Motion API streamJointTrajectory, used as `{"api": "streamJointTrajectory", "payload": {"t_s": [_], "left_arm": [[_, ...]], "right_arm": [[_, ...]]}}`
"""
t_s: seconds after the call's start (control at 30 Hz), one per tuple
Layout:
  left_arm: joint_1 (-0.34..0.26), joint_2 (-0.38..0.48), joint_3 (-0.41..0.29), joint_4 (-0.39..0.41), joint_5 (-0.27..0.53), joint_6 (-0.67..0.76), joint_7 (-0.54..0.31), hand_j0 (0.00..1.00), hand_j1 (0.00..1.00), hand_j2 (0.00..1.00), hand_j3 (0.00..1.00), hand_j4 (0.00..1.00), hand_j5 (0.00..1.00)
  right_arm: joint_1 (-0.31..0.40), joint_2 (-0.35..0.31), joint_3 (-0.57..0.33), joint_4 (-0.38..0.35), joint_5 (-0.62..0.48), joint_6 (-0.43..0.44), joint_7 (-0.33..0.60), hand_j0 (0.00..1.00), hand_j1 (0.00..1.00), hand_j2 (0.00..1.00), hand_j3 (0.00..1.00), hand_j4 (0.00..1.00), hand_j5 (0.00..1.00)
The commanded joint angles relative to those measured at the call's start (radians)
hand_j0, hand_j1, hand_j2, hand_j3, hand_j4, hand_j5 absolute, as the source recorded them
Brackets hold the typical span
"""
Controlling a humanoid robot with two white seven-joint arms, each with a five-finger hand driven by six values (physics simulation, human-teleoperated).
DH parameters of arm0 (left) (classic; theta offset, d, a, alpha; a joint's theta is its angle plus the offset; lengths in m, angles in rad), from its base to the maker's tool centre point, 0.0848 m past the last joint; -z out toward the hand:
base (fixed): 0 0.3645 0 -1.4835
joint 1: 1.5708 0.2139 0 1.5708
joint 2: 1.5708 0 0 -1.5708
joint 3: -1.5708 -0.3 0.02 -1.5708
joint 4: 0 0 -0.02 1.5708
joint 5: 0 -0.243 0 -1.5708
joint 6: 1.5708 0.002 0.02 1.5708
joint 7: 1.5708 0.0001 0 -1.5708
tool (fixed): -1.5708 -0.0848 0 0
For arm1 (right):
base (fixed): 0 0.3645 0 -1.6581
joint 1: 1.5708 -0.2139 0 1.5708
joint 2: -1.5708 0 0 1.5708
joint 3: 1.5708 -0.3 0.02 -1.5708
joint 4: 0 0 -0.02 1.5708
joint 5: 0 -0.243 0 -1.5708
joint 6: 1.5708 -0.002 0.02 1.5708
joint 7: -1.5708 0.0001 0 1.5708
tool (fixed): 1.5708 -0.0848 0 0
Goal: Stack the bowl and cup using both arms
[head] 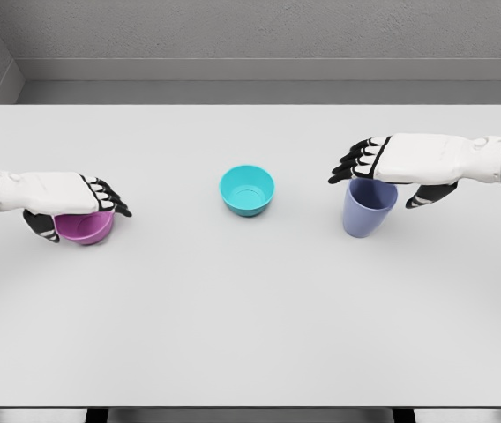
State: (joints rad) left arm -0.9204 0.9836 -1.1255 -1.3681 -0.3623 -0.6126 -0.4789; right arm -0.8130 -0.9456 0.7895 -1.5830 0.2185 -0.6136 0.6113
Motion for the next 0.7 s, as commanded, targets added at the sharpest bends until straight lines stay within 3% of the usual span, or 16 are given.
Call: {"api": "streamJointTrajectory", "payload": {"t_s": [0.0,0.47,0.67], "left_arm": [[0.000,-0.002,0.001,0.001,0.002,0.002,0.000,1.00,1.00,1.00,1.00,1.00,1.00],[0.002,-0.003,0.001,0.018,-0.018,0.002,0.000,1.00,1.00,1.00,1.00,1.00,1.00],[0.002,-0.003,0.001,0.017,-0.038,0.002,-0.001,0.72,0.72,0.72,0.72,0.72,0.72]], "right_arm": [[0.000,-0.001,0.001,-0.002,-0.005,0.003,0.000,1.00,1.00,1.00,1.00,1.00,1.00],[-0.006,-0.001,0.005,0.000,-0.005,0.003,0.000,1.00,1.00,1.00,1.00,1.00,1.00],[-0.006,-0.001,0.010,0.000,-0.005,0.003,0.000,1.00,1.00,1.00,1.00,1.00,1.00]]}}
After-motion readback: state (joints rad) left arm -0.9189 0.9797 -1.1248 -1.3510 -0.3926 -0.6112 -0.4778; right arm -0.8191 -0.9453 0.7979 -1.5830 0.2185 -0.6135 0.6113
